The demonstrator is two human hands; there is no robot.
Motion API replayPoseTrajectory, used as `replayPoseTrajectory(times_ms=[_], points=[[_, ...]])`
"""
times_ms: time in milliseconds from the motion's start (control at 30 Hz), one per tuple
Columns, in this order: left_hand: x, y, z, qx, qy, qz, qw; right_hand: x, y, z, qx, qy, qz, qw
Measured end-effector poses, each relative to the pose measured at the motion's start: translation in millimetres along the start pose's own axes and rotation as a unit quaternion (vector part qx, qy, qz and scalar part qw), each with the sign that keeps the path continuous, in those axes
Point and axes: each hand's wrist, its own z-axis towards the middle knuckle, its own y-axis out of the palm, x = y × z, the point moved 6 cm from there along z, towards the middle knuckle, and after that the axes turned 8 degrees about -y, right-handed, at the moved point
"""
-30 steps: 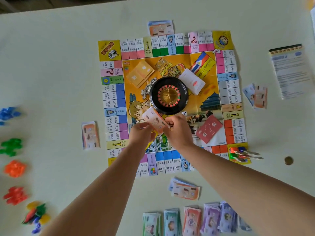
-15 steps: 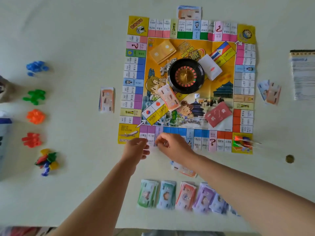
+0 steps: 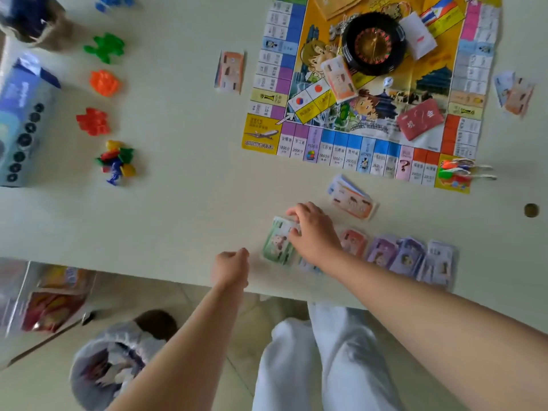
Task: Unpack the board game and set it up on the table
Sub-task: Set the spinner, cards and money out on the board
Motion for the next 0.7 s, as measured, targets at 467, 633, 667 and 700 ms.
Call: replayPoseTrajectory(times_ms=[467,633,667,700], points=[[-72,28,3,-0.146,-0.172,-0.366,0.903,-23,29,-32,-0.024,-0.03,-0.067,0.997],[-82,23,3,-0.15,-0.154,-0.343,0.914,-39,55,-55,-0.063,-0.065,-0.045,0.995],[-87,21,2,-0.138,-0.151,-0.331,0.921,-40,59,-59,-0.065,-0.066,-0.037,0.995],[-91,17,0,-0.127,-0.145,-0.321,0.927,-41,62,-61,-0.073,-0.062,-0.027,0.995]])
